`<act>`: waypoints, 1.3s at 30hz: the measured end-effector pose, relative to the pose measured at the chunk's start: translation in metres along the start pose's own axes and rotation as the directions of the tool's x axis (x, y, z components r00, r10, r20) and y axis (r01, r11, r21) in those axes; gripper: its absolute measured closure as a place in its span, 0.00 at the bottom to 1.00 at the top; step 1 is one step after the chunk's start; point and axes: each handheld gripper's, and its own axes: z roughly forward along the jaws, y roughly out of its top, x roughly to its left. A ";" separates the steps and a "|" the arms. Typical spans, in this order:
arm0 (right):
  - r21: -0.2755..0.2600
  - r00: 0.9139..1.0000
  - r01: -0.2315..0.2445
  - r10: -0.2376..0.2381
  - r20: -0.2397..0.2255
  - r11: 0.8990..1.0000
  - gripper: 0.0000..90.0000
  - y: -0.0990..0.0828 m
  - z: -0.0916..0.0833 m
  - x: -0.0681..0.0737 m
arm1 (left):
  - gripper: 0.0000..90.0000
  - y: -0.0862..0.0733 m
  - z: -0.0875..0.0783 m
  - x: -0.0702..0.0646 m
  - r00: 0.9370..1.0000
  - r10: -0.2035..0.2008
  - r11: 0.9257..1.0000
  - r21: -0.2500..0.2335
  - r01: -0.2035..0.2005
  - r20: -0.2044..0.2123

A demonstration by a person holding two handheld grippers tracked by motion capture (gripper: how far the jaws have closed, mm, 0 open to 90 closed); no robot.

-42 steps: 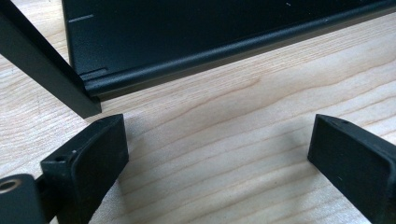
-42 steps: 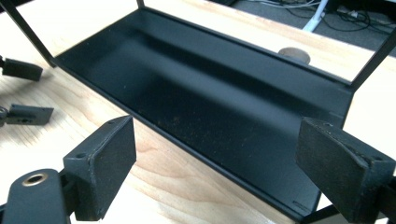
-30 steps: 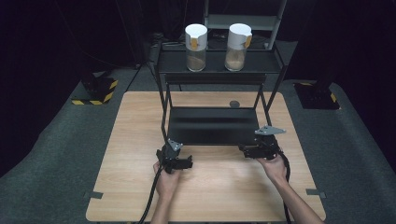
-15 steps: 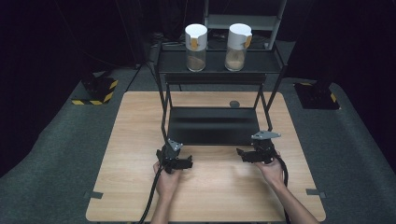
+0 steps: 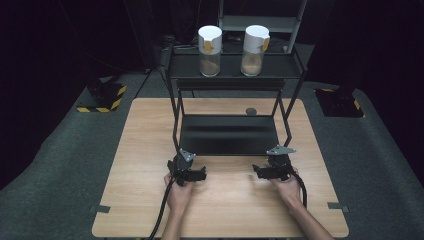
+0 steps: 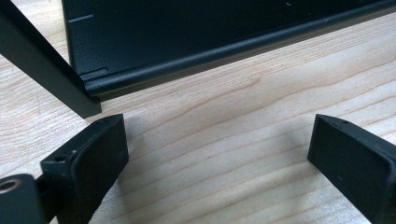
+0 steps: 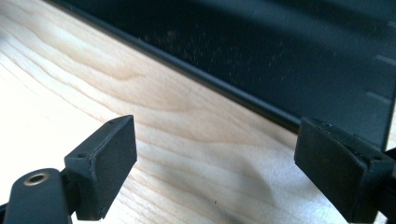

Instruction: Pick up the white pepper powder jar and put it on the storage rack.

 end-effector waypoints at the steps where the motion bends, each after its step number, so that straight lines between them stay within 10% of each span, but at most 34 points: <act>1: 0.001 1.000 -0.002 0.002 0.002 1.000 0.14 -0.001 0.001 0.000 | 0.05 0.000 0.000 0.000 1.000 0.000 1.000 0.000 0.000 0.000; 39: -0.012 1.000 -0.026 0.026 0.012 1.000 0.13 -0.023 0.011 0.003 | 0.05 0.000 0.000 0.000 1.000 -0.002 1.000 -0.001 0.002 -0.001</act>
